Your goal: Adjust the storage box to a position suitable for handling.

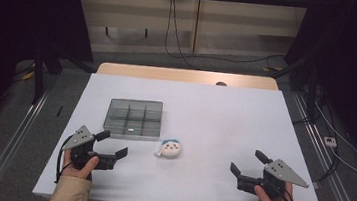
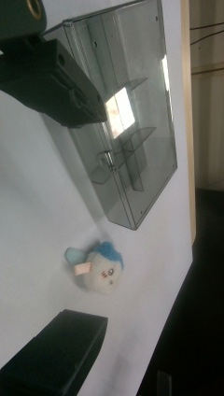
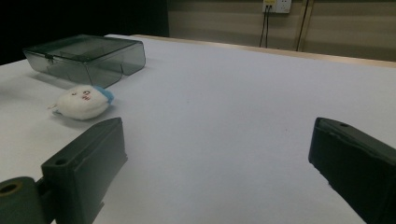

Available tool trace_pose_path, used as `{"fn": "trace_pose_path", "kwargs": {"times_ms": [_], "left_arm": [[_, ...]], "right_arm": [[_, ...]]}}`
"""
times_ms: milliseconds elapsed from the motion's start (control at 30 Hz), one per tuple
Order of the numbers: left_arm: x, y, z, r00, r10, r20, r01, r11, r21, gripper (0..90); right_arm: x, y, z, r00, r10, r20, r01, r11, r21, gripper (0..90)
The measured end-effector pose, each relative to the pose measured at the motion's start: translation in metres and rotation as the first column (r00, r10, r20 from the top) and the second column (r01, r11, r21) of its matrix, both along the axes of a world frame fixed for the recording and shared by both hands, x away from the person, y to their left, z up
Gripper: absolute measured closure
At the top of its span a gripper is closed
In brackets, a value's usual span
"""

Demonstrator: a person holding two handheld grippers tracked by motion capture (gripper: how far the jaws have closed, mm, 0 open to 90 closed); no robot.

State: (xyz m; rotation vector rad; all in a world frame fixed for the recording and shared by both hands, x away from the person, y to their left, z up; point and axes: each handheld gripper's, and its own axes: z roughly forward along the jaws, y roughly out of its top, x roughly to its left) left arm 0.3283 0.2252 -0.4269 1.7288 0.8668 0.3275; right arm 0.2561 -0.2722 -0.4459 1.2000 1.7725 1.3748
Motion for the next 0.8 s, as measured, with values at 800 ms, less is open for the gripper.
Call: {"fn": "trace_pose_path", "kwargs": {"times_ms": [800], "left_arm": [[0.029, 0.018, 0.022, 0.9963, 0.081, -0.029, -0.080, 0.9965, 0.025, 20.4]], "right_arm": [[0.014, 0.005, 0.011, 0.9998, -0.013, -0.018, 0.012, 0.9992, -0.037, 6.0]]}}
